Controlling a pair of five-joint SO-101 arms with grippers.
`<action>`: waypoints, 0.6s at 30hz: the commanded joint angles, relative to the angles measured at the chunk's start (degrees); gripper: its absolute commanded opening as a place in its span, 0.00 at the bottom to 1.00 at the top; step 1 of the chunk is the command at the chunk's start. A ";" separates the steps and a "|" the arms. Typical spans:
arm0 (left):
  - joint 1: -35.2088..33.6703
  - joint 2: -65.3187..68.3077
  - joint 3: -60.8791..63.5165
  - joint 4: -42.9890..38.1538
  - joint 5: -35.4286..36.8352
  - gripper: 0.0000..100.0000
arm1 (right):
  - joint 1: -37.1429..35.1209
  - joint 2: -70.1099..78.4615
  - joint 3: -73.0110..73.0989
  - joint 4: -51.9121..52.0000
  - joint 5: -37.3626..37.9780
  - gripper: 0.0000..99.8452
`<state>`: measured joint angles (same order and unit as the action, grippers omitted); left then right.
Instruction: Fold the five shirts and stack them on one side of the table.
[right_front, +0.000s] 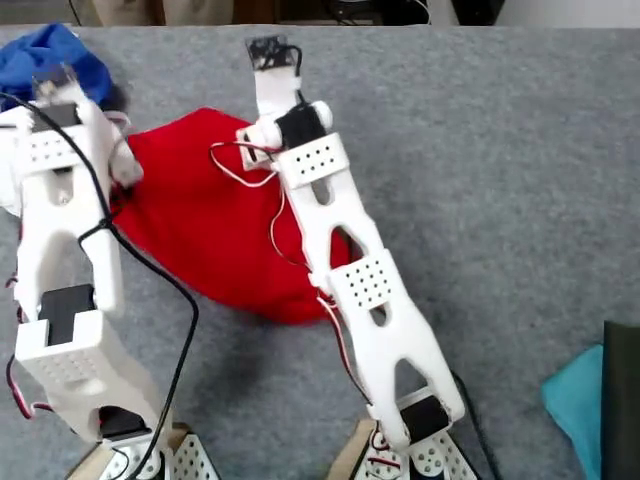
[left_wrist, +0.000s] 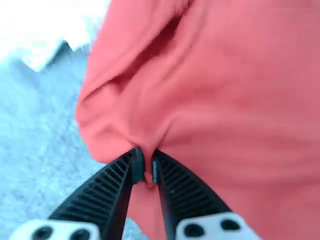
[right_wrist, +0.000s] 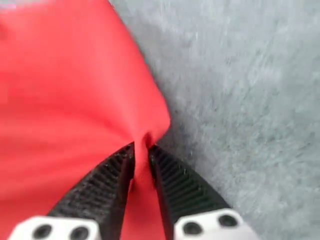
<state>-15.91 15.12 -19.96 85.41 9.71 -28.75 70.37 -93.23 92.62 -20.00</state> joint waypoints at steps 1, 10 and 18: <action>-0.79 -0.57 -15.91 6.42 0.44 0.02 | 0.40 -8.40 -2.24 0.09 -0.53 0.01; -1.05 -1.19 -43.87 15.30 0.53 0.02 | -0.92 -13.58 -2.07 0.18 -0.79 0.01; 1.76 -8.57 -61.63 15.30 0.35 0.02 | -8.57 -13.58 -2.24 0.79 -7.12 0.02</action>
<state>-16.09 11.25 -76.13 100.18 9.80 -34.73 61.49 -93.23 93.49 -25.36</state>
